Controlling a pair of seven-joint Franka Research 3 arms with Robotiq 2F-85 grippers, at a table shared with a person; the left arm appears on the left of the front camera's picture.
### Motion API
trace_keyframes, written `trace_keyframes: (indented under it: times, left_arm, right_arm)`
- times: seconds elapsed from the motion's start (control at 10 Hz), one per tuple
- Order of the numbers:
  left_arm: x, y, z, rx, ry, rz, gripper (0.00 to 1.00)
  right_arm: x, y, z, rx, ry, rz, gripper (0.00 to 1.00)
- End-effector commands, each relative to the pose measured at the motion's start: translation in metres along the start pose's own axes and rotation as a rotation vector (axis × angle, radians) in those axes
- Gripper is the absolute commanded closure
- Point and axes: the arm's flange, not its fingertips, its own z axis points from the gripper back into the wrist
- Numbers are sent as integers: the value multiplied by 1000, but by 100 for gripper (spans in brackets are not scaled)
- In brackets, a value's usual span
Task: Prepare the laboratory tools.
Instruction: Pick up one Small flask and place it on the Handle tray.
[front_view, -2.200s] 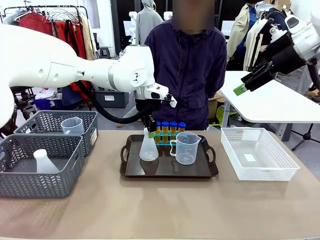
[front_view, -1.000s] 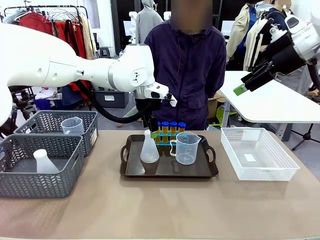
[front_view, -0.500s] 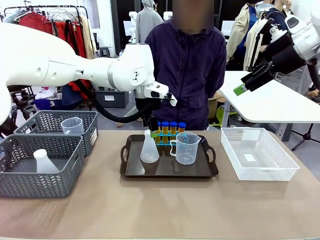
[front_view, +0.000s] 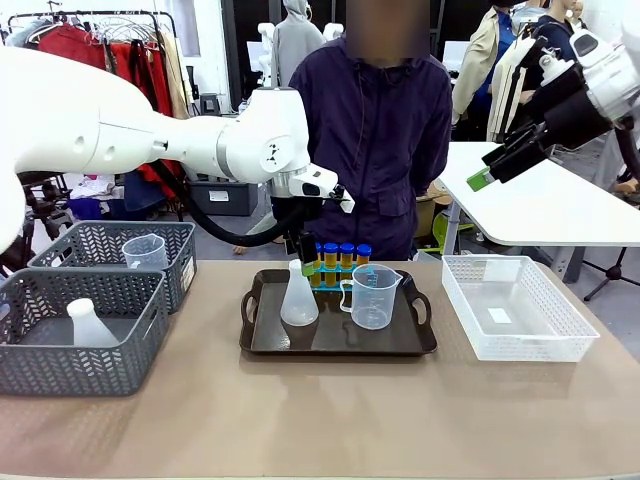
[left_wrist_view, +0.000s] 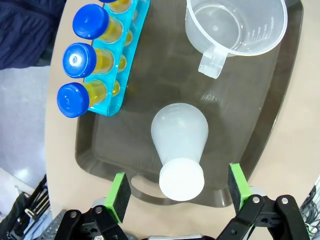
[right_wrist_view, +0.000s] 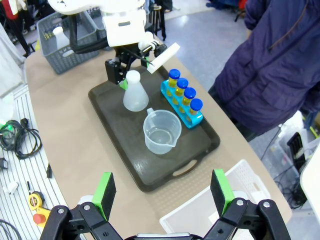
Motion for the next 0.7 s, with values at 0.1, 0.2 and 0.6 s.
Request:
trace_keyframes:
  times: [0.1,0.2,0.6]
  left_arm:
    - [-1,-1,2,2,0,-1,0]
    - [0,0,0,0,0,0,0]
    - [-10,-5,61,-109,-76,-29,0]
  right_arm:
    - [0,-2,-1,13,-26,5,0]
    - [0,-2,-1,13,-26,5,0]
    - [0,-2,-1,13,-26,5,0]
